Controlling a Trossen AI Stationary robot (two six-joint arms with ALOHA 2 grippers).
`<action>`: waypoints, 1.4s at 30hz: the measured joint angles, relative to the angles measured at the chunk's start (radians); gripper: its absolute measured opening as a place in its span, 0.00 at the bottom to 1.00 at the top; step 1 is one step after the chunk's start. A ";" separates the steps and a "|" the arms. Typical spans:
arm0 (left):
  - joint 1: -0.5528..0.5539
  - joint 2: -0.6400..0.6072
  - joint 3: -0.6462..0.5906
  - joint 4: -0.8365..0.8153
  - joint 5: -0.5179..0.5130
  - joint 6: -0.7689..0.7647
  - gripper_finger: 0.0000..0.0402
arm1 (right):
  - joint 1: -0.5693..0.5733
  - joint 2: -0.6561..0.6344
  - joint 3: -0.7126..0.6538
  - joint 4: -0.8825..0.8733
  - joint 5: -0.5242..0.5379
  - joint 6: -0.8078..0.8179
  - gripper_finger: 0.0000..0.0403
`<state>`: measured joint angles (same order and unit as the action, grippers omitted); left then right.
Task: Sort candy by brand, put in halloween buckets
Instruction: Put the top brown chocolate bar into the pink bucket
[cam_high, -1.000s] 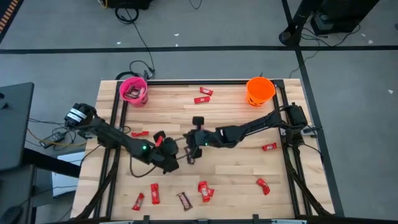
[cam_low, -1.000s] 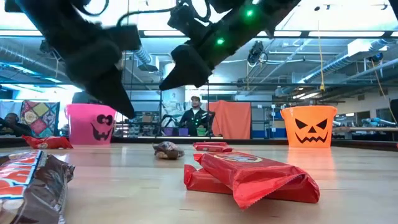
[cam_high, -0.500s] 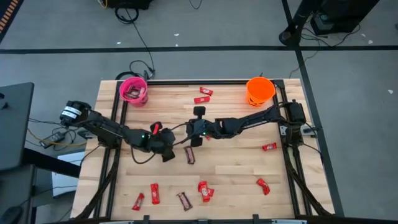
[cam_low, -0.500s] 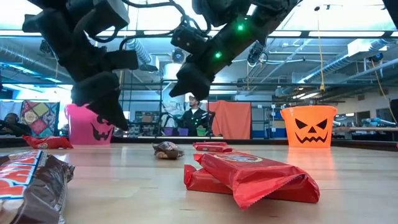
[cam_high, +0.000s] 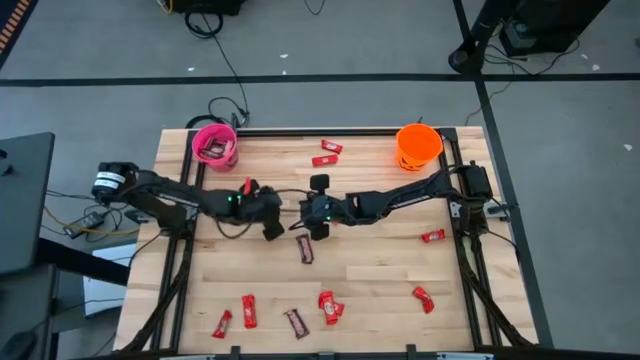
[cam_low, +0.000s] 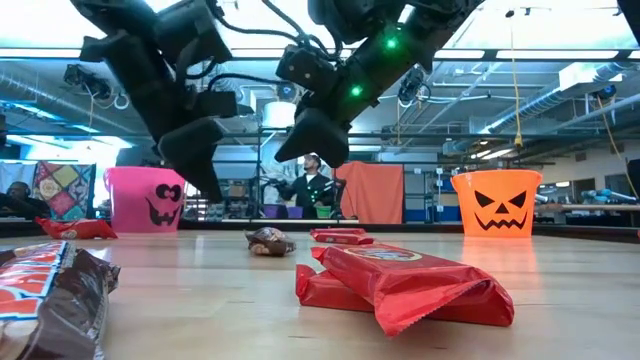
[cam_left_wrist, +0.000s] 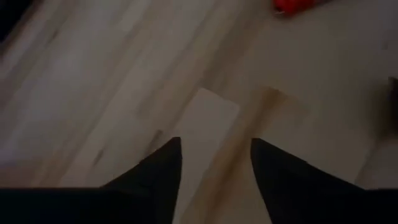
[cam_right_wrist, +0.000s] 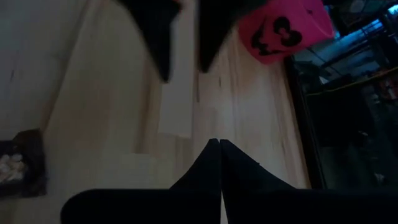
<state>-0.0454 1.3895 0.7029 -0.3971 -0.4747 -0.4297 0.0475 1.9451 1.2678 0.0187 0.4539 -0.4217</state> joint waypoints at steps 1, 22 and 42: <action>0.016 -0.010 0.000 0.001 0.007 0.016 0.53 | -0.003 0.000 0.000 -0.007 -0.001 0.000 0.01; 0.190 0.048 -0.055 0.472 0.463 0.268 0.84 | 0.003 0.000 0.001 -0.006 0.009 0.002 0.02; 0.189 0.119 -0.054 0.602 0.543 0.321 0.77 | 0.032 0.000 0.001 0.036 0.056 -0.068 0.02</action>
<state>0.1437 1.5085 0.6487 0.2046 0.0678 -0.1091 0.0799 1.9446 1.2686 0.0551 0.5103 -0.4901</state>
